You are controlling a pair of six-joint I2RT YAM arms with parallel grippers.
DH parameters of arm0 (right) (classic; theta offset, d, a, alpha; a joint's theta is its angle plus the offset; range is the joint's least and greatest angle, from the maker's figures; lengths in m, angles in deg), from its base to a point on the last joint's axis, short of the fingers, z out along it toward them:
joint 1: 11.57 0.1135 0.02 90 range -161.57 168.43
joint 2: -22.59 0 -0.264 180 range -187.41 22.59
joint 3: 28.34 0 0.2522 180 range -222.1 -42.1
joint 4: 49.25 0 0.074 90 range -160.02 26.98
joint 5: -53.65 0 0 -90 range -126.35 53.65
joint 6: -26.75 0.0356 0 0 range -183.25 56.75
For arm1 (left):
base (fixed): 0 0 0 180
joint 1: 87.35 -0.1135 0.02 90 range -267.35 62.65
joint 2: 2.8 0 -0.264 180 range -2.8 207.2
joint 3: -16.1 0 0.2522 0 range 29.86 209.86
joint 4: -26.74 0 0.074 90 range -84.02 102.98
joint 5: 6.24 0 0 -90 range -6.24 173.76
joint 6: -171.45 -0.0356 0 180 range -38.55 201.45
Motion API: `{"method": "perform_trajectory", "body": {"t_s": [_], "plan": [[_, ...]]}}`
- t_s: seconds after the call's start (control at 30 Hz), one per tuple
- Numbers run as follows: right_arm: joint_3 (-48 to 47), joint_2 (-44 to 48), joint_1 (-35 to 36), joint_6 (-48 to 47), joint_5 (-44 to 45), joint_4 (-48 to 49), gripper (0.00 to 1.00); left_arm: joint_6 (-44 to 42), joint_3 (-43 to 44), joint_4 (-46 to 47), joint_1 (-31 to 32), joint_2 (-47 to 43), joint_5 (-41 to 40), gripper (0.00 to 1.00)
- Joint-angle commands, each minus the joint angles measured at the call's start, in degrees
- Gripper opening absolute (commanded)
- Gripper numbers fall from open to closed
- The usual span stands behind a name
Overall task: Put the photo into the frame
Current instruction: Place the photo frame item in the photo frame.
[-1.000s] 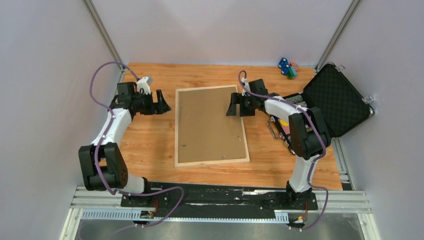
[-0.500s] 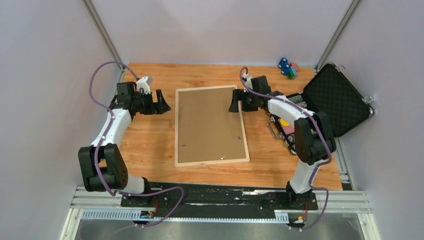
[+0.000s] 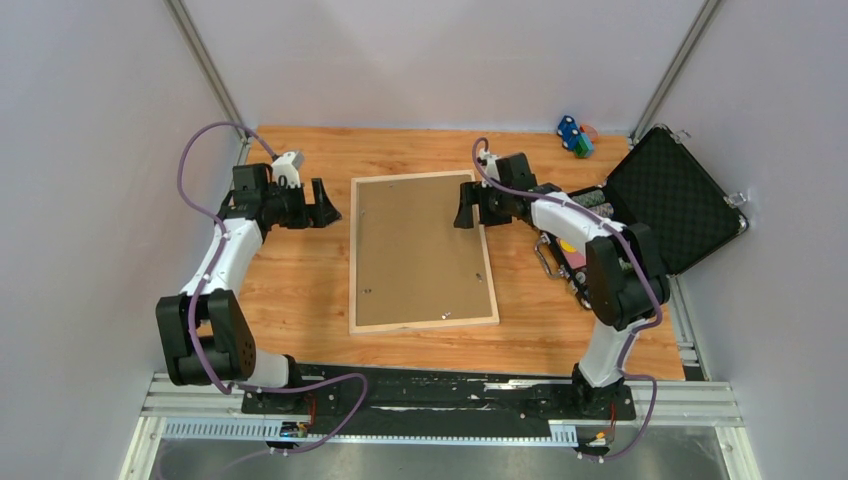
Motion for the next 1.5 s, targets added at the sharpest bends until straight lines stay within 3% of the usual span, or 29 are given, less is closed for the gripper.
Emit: {"method": "perform_trajectory", "body": {"t_s": [0.0, 1.47], "plan": [[-1.4, -1.5, 0.5, -0.9, 0.2, 0.6, 0.77, -1.3, -0.3, 1.9, -0.3, -2.5, -0.2, 1.00], [-0.8, -5.6, -0.2, 1.3, -9.5, 1.1, 0.75, -1.6, -0.4, 1.9, -0.3, -2.1, -0.6, 1.00]]}}
